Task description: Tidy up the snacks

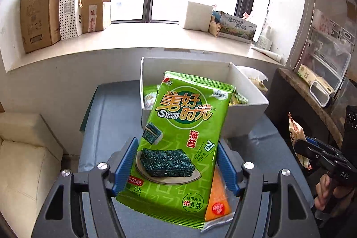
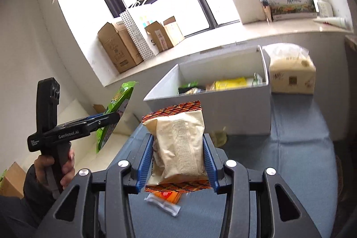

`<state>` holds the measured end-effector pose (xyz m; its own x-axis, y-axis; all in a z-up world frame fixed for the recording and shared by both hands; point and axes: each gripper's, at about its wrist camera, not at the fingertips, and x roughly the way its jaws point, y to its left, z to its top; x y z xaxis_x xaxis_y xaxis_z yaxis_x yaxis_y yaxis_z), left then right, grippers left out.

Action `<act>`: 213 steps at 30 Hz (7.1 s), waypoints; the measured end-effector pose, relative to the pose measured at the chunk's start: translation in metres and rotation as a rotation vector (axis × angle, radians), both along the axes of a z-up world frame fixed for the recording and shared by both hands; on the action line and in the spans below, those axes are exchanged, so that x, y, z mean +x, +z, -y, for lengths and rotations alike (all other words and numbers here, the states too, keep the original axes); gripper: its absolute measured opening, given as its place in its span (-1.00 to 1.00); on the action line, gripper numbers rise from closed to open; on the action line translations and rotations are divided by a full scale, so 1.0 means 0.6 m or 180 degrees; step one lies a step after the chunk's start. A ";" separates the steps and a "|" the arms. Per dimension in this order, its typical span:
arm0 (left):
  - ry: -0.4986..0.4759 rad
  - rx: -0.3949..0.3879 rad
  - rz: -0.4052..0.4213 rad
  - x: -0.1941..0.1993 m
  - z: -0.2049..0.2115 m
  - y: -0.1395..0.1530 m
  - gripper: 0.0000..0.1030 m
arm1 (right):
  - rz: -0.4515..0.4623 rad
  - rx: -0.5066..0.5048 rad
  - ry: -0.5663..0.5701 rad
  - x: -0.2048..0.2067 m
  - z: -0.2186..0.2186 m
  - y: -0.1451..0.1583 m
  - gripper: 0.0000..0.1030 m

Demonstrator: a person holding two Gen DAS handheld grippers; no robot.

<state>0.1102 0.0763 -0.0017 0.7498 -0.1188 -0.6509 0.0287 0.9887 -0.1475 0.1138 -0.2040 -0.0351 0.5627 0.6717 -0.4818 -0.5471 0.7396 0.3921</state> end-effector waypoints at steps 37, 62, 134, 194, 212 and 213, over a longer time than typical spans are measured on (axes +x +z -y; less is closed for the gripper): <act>0.0045 0.0514 0.0158 0.107 0.043 0.054 0.98 | -0.0016 -0.0128 -0.0358 0.159 -0.012 0.056 1.00; 0.0276 -0.0280 -0.0417 -0.144 0.027 -0.108 1.00 | -0.0455 -0.0688 -0.0454 0.053 -0.077 -0.133 1.00; 0.0089 0.0118 -0.0742 -0.027 0.120 -0.176 0.19 | -0.0249 -0.0738 -0.0830 -0.042 0.068 -0.089 -0.35; 0.0006 0.0669 0.0833 -0.003 0.125 0.168 1.00 | 0.1112 -0.0883 -0.0651 0.086 -0.045 0.182 1.00; 0.0306 0.0197 0.0487 -0.189 0.090 0.095 1.00 | 0.0410 -0.0490 -0.0749 -0.128 0.016 0.124 1.00; 0.0289 0.0126 0.0428 -0.191 0.086 0.087 1.00 | 0.0382 -0.0532 -0.0718 -0.130 0.015 0.119 1.00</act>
